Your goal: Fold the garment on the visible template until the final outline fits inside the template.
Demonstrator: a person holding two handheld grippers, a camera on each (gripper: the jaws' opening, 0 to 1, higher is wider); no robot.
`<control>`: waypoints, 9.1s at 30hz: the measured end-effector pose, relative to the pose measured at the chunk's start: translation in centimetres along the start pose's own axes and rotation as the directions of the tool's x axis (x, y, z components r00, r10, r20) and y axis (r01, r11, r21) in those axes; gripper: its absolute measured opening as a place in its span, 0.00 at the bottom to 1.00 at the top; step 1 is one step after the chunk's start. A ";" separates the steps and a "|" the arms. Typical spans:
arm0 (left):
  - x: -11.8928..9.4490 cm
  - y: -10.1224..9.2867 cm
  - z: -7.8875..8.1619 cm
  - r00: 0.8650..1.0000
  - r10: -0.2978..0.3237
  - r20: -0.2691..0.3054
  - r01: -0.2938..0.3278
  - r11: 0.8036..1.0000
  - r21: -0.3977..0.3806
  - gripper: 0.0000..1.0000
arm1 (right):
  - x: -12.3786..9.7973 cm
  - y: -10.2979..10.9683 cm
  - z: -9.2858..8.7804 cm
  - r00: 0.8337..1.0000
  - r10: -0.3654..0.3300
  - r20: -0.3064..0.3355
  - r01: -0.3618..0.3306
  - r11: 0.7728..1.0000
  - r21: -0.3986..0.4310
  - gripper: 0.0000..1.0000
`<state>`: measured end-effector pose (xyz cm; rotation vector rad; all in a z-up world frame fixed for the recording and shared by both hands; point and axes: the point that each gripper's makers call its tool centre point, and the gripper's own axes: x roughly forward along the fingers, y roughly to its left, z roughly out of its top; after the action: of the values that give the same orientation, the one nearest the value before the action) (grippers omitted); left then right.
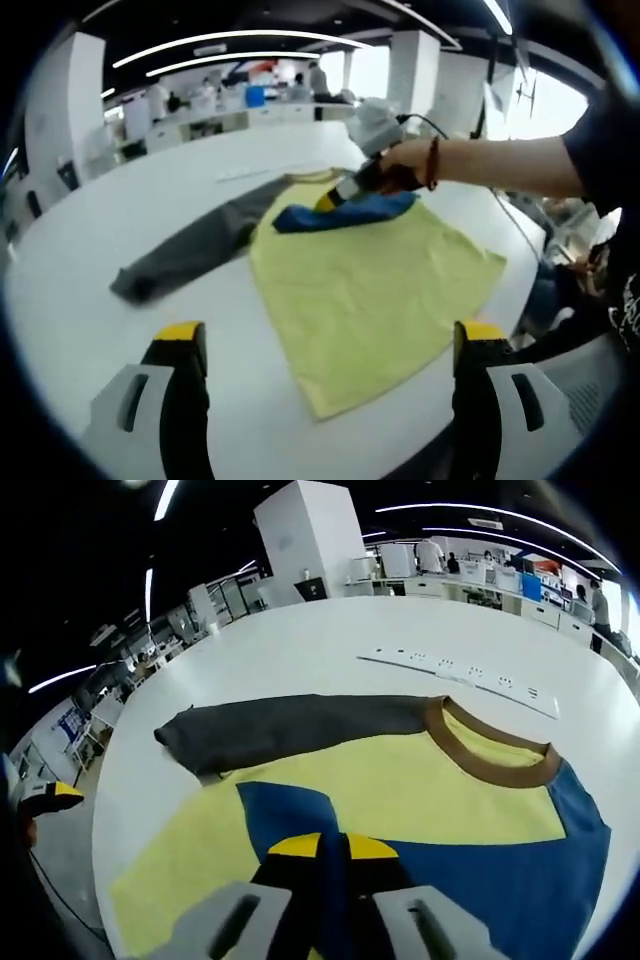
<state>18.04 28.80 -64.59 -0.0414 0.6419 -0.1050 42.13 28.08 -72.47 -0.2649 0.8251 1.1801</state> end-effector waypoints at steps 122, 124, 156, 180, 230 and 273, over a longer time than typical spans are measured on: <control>-1.4 -0.1 2.3 0.996 0.055 0.075 -0.057 0.998 0.020 0.99 | -18.9 -10.6 -11.1 0.964 -0.264 -0.031 0.264 0.964 -0.017 0.53; -1.4 0.0 2.3 0.996 0.057 0.074 -0.059 0.998 0.019 0.99 | -18.9 -10.6 -11.6 0.961 -0.270 -0.053 0.268 0.962 -0.047 0.50; -1.8 0.6 1.7 0.996 0.080 0.048 -0.081 0.997 0.019 0.99 | -15.6 -8.7 -13.6 0.971 -0.208 -0.120 0.200 0.977 -0.076 0.06; -1.7 1.0 1.4 0.995 0.093 0.040 -0.094 0.995 0.021 0.99 | -18.3 -9.4 -14.8 0.940 -0.304 -0.153 0.325 0.936 0.137 0.00; -2.6 3.6 1.4 0.987 0.153 0.053 -0.150 0.988 -0.042 0.99 | -20.2 -12.4 -16.6 0.913 -0.358 -0.196 0.389 0.909 0.151 0.00; -2.5 15.7 1.6 0.895 0.434 0.107 -0.419 0.898 -0.137 0.78 | -26.6 -4.0 -8.8 0.971 -0.223 0.086 0.212 0.969 0.124 0.74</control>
<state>18.33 44.67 -62.96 -0.0127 0.5073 0.3587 38.34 2.50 -61.02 -0.1954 0.7528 0.9291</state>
